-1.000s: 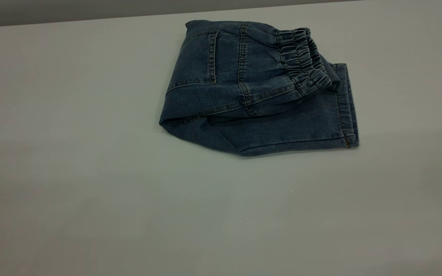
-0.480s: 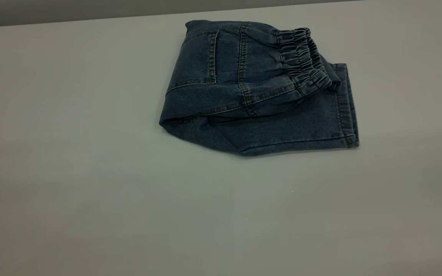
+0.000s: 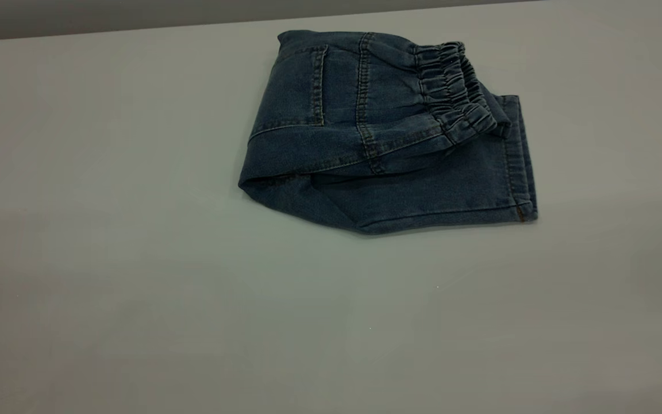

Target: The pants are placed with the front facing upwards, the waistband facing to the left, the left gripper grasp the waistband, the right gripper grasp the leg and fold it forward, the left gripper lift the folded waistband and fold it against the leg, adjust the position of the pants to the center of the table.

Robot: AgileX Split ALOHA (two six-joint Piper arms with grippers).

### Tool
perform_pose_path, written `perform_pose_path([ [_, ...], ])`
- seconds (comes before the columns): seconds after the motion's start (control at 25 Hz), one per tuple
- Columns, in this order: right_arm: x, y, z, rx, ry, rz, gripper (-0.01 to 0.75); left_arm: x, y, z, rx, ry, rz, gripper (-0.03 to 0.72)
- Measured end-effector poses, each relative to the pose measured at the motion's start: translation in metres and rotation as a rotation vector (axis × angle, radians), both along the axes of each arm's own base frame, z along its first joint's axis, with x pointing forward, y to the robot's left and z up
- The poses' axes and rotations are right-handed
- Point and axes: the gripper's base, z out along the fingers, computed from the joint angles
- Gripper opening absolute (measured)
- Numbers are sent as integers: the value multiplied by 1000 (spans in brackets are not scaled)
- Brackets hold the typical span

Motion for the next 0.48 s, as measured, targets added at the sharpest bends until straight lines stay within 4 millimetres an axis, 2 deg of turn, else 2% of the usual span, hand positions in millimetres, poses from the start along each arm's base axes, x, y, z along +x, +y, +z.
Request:
perform_pose_path([
  [0.48, 0, -1, 0, -15, -4, -5, 451, 0, 0, 0, -1, 0, 1, 540],
])
